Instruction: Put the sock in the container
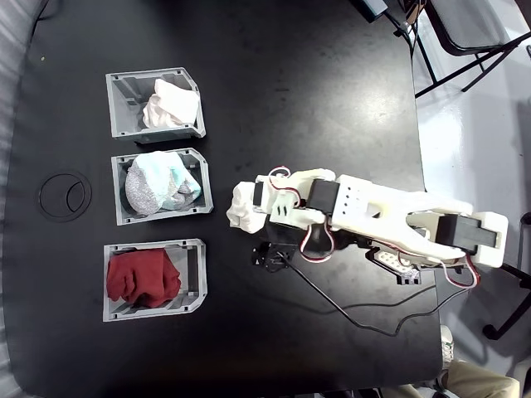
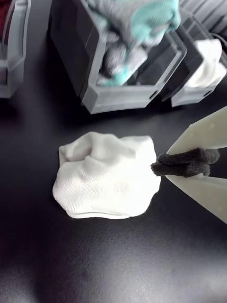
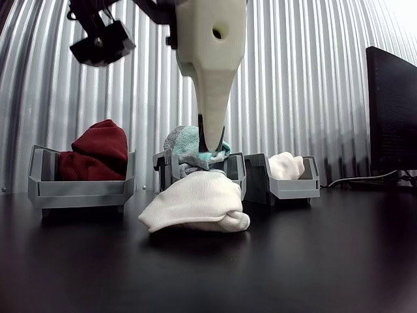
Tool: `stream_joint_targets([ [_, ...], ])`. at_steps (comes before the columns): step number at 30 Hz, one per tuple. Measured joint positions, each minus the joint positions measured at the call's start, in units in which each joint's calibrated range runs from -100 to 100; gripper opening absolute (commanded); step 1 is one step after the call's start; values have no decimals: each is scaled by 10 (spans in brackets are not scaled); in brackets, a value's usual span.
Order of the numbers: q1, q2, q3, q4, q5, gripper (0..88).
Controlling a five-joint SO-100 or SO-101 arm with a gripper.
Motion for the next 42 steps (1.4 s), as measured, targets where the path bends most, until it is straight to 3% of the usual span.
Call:
stream_joint_targets([
  [6, 0, 8, -3, 7, 0, 170],
  [20, 21, 13, -58, 157, 0, 349],
  [42, 26, 139, -150, 159, -1, 357],
])
